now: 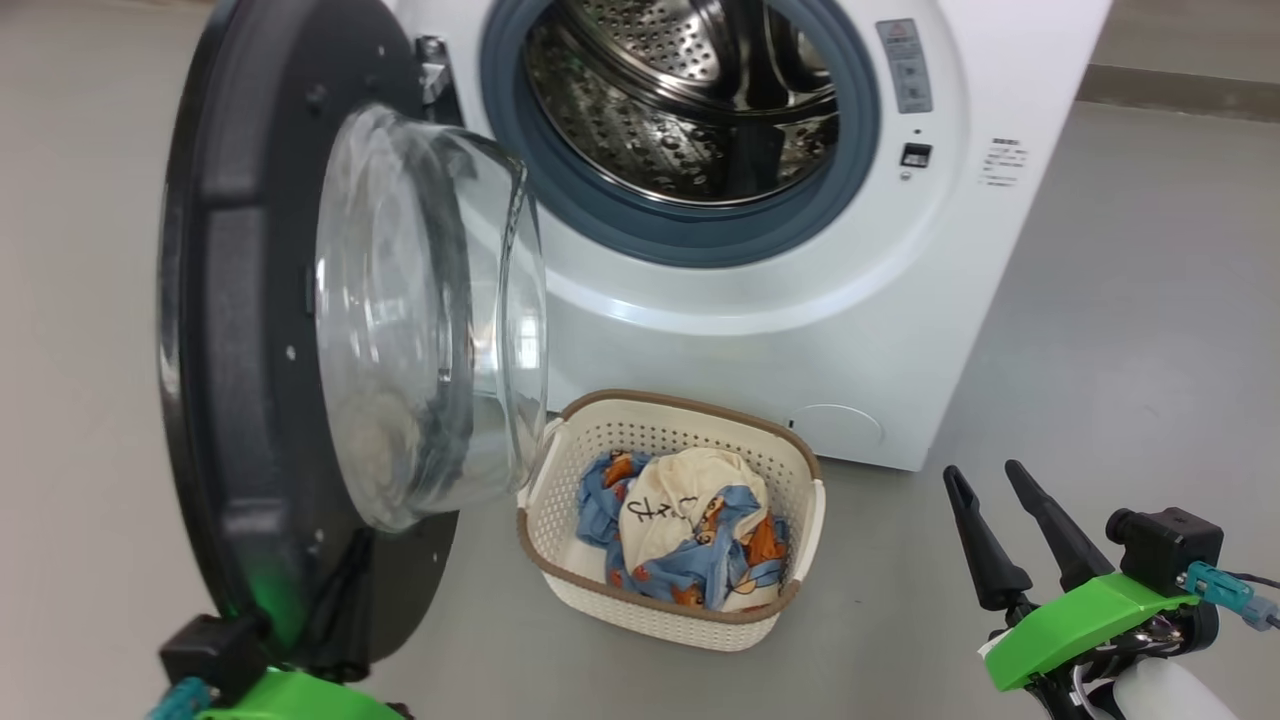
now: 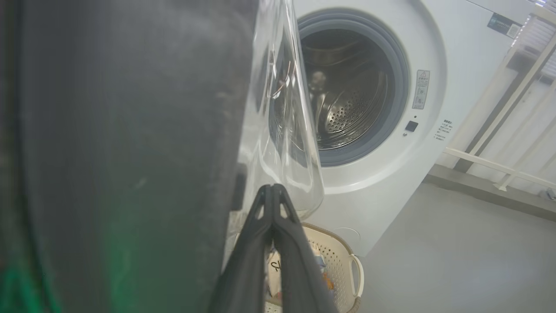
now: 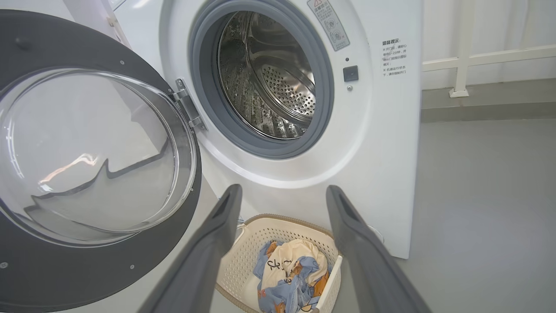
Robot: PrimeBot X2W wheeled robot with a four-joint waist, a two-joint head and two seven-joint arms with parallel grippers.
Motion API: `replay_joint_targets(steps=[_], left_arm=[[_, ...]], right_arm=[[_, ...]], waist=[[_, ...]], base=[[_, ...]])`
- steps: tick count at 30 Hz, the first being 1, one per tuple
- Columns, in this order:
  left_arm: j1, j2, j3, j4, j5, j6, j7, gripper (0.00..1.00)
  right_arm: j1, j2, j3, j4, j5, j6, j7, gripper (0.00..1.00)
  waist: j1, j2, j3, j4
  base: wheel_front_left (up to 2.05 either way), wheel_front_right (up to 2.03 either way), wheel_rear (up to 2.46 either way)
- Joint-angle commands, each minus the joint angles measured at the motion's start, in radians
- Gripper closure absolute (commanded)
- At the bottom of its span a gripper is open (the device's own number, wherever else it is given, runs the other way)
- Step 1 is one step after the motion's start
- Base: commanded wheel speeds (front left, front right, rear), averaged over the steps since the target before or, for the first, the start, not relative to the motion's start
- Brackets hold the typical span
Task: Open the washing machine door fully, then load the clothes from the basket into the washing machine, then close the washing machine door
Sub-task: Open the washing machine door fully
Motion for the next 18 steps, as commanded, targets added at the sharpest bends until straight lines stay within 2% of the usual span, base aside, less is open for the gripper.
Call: replay_joint_targets(steps=[1,10,18], left_arm=[[-0.03,0.047,0.062,-0.03,-0.009,0.021,0.003,1.0],[-0.06,0.127,0.124,-0.009,-0.031,0.061,0.08,1.0],[-0.146,0.204,0.17,0.082,-0.058,0.046,0.115,1.0]], right_arm=[[-0.003,-0.007,0.011,-0.023,-0.001,0.004,-0.012,0.0],[-0.007,0.002,0.003,-0.024,-0.009,0.004,-0.012,0.0],[-0.027,0.007,0.001,-0.025,-0.012,0.004,-0.012,0.0]], waist=[[0.0,0.0,0.002,0.022],[0.0,0.0,0.022,0.049],[0.0,0.0,0.057,0.059]], base=[[0.0,0.0,0.0],[0.0,0.0,0.0],[0.0,0.0,0.0]])
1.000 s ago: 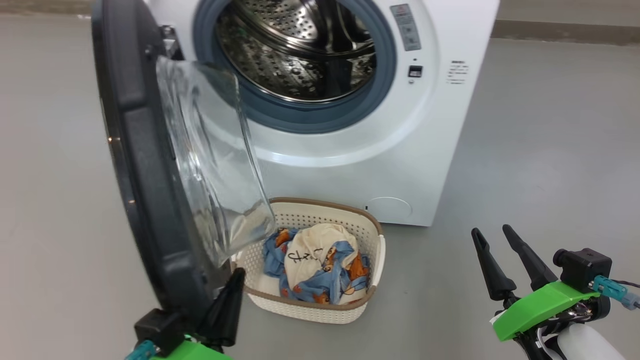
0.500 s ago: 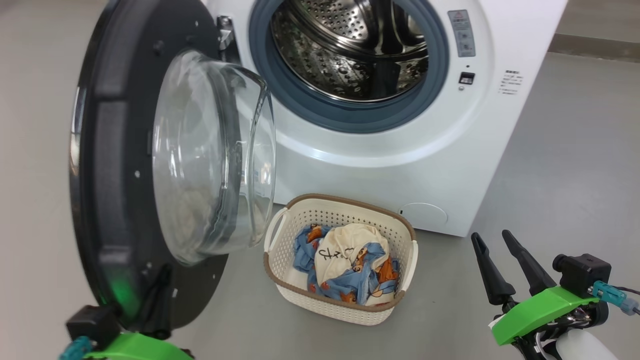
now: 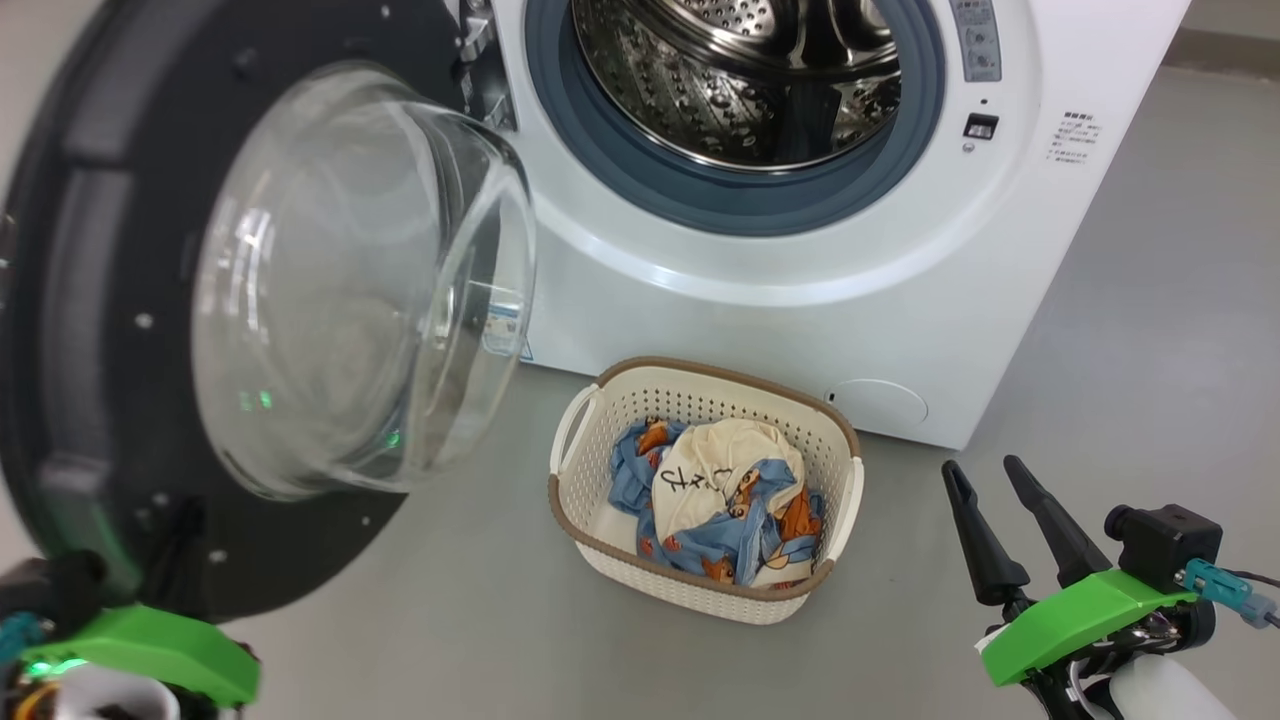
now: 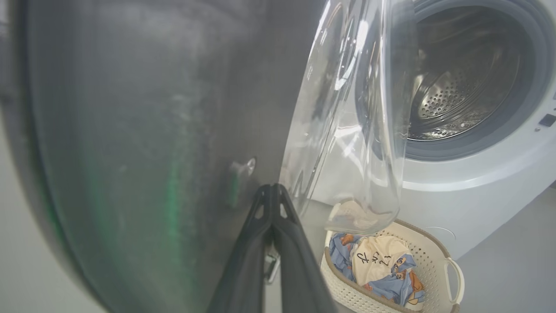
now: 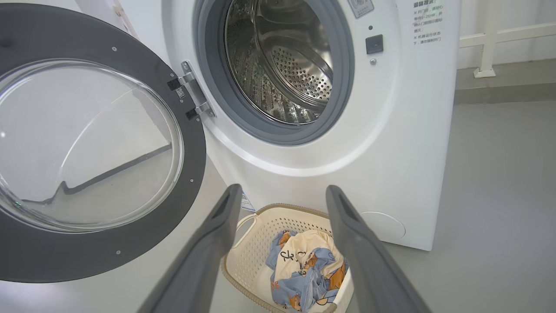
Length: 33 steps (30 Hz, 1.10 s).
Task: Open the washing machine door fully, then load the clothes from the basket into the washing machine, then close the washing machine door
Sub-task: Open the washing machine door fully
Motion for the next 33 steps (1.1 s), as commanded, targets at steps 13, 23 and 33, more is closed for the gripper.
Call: replay_joint_targets(steps=[13,23,33], left_arm=[[-0.177,0.211,0.122,0.174,-0.031,-0.035,0.019,1.0],[-0.308,0.285,0.099,0.298,-0.018,-0.073,0.062,1.0],[-0.38,0.305,0.085,0.423,-0.014,-0.089,0.039,1.0]], right_arm=[[-0.052,0.013,-0.001,-0.027,-0.007,0.004,-0.012,0.0],[-0.075,0.016,-0.004,-0.027,-0.014,0.004,-0.012,0.0],[-0.082,0.019,0.007,-0.019,-0.006,0.004,-0.012,0.0]], waist=[[0.0,0.0,0.052,-0.017],[0.0,0.0,0.088,-0.02],[0.0,0.0,0.09,-0.033]], base=[[0.0,0.0,0.0],[0.0,0.0,0.0],[0.0,0.0,0.0]])
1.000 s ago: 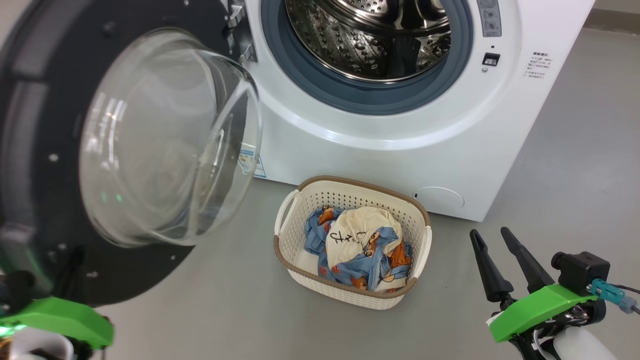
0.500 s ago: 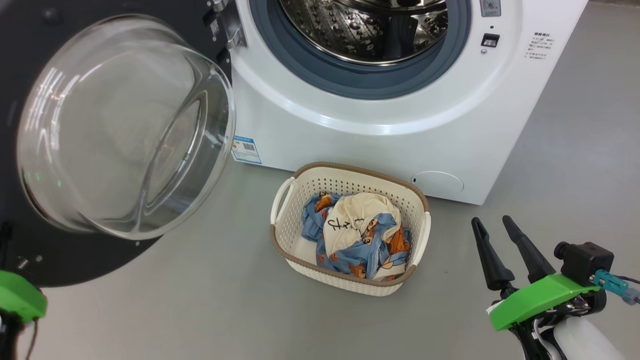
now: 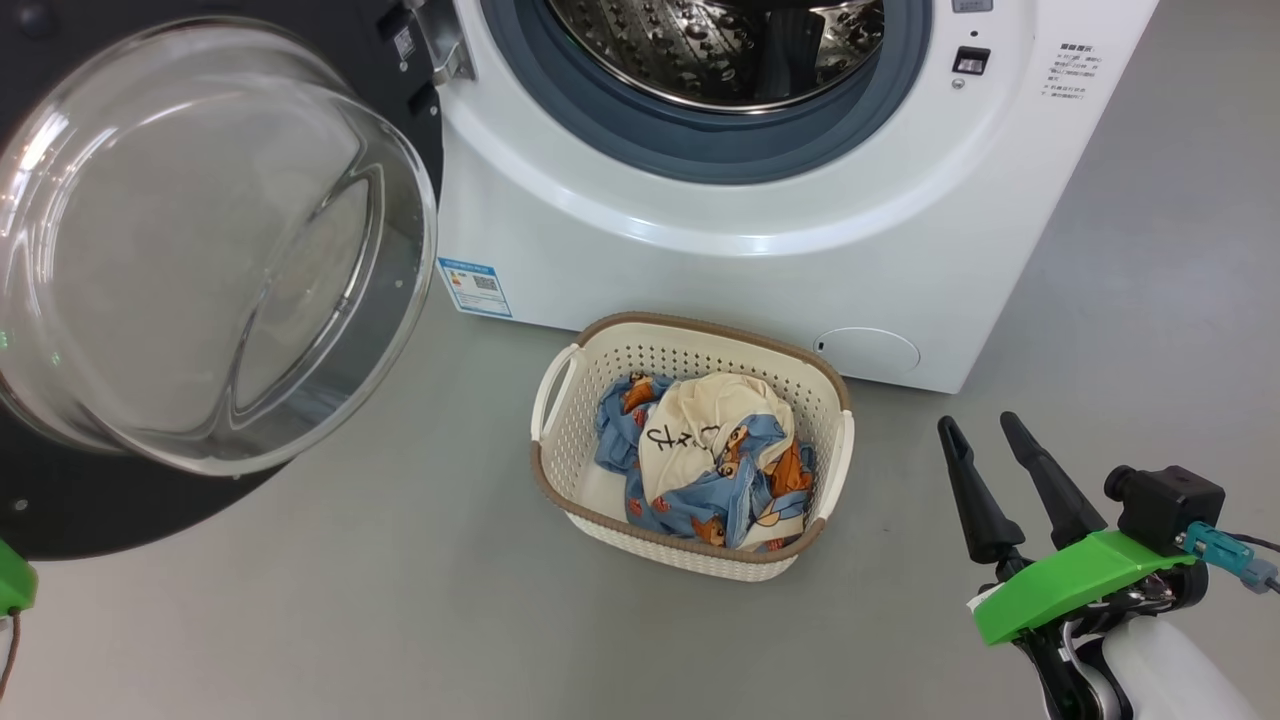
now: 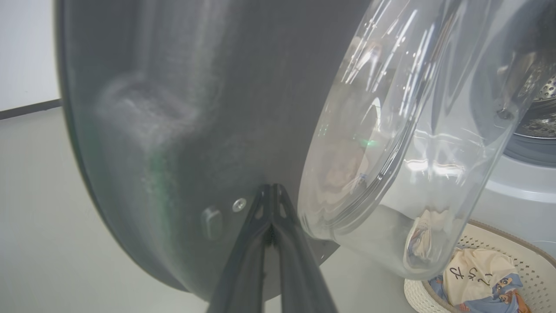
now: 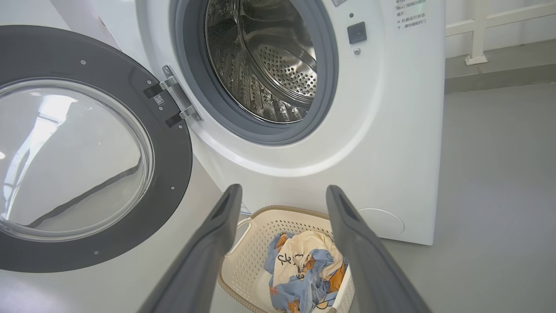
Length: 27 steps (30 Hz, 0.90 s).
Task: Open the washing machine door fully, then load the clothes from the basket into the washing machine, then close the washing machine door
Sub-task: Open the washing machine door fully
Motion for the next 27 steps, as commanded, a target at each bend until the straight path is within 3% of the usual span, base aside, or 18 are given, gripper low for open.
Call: replay_joint_targets(steps=[1,14,24,25,26,27], left_arm=[[-0.045,0.075,0.037,-0.003,0.003,0.001,-0.014,1.0],[-0.048,0.056,0.011,0.048,-0.004,-0.024,-0.066,1.0],[0.031,-0.001,-0.021,-0.069,-0.011,-0.037,-0.13,1.0],[0.044,-0.009,-0.025,-0.092,-0.009,-0.035,-0.136,0.89],[0.058,-0.019,-0.028,-0.115,-0.01,-0.032,-0.14,0.58],[0.073,-0.027,-0.031,-0.138,-0.01,-0.029,-0.143,0.08]], right_arm=[[-0.021,-0.003,0.022,-0.02,-0.004,0.004,-0.012,0.0],[-0.006,-0.009,0.022,-0.019,-0.001,0.004,-0.012,0.0],[0.021,-0.004,0.022,-0.015,0.005,0.004,-0.012,0.0],[0.024,-0.004,0.023,-0.016,0.005,0.004,-0.012,0.0],[0.026,-0.005,0.023,-0.017,0.004,0.004,-0.012,0.0],[0.027,-0.007,0.024,-0.017,0.003,0.004,-0.012,0.0]], waist=[[0.0,0.0,-0.003,-0.002],[0.0,0.0,-0.03,0.002],[0.0,0.0,-0.084,0.008],[0.0,0.0,-0.089,0.008],[0.0,0.0,-0.093,0.007],[0.0,0.0,-0.099,0.005]], base=[[0.0,0.0,0.0],[0.0,0.0,0.0],[0.0,0.0,0.0],[0.0,0.0,0.0],[0.0,0.0,0.0],[0.0,0.0,0.0]])
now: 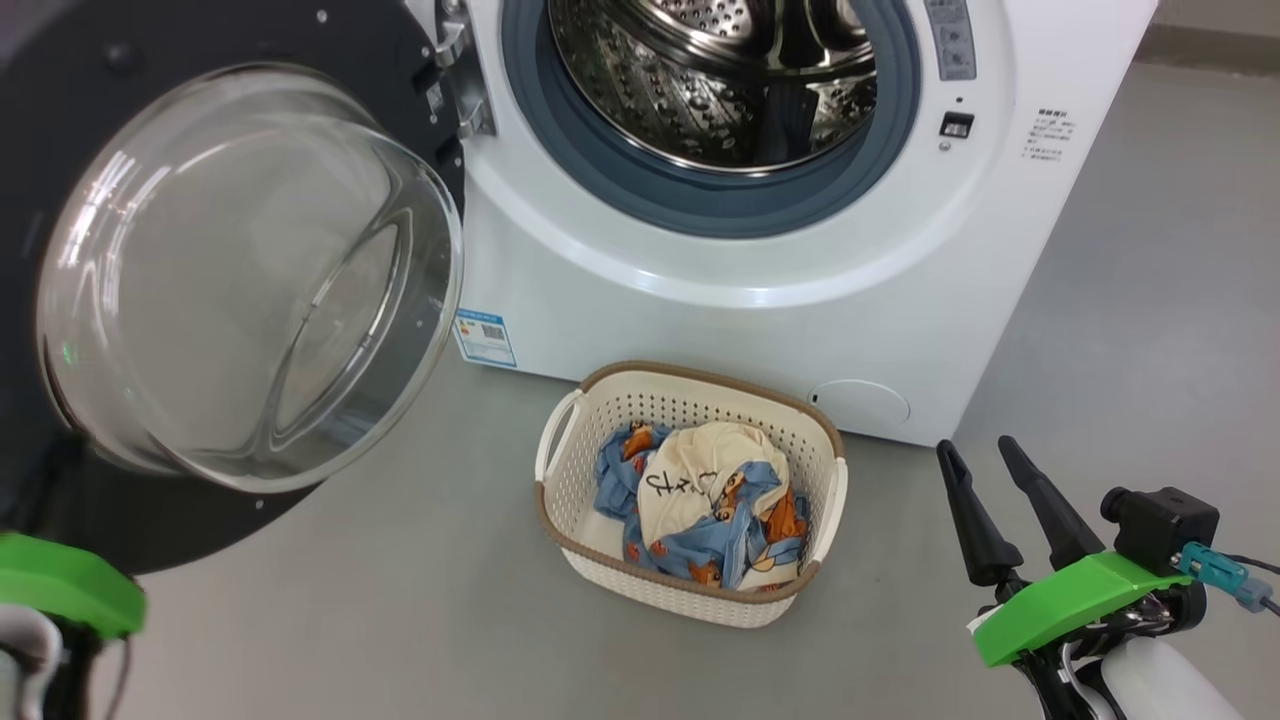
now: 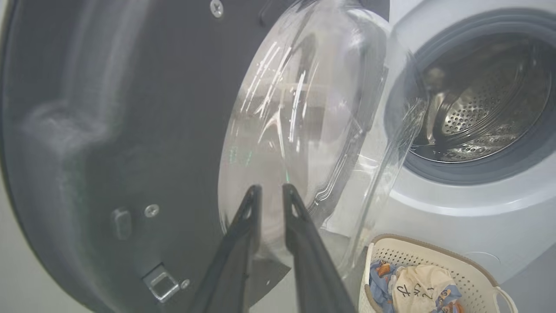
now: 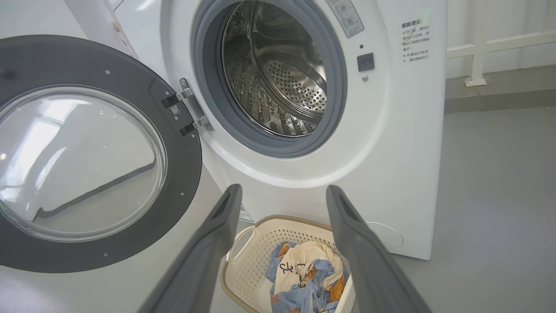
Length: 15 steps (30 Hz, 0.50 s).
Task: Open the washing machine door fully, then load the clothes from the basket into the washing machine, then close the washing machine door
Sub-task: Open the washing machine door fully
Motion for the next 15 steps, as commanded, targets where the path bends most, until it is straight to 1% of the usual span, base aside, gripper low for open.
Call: replay_joint_targets(steps=[1,6,11,15], left_arm=[[0.002,0.04,0.027,-0.05,-0.008,0.009,-0.012,0.0],[0.08,0.004,0.017,-0.181,-0.01,0.035,-0.023,0.0],[0.162,-0.039,0.017,-0.306,-0.022,0.072,-0.033,0.0],[0.204,-0.06,0.015,-0.369,-0.024,0.092,-0.04,0.0]], right_arm=[[-0.001,-0.008,0.021,-0.023,0.001,0.004,-0.012,0.0],[0.002,-0.018,0.025,-0.028,-0.004,0.004,-0.012,0.0],[0.005,-0.022,0.035,-0.029,-0.006,0.004,-0.012,0.0],[0.005,-0.025,0.039,-0.03,-0.008,0.004,-0.012,0.0]], waist=[[0.0,0.0,-0.012,-0.005],[0.0,0.0,-0.024,-0.032],[0.0,0.0,-0.031,-0.076],[0.0,0.0,-0.036,-0.108]], base=[[0.0,0.0,0.0],[0.0,0.0,0.0],[0.0,0.0,0.0],[0.0,0.0,0.0]])
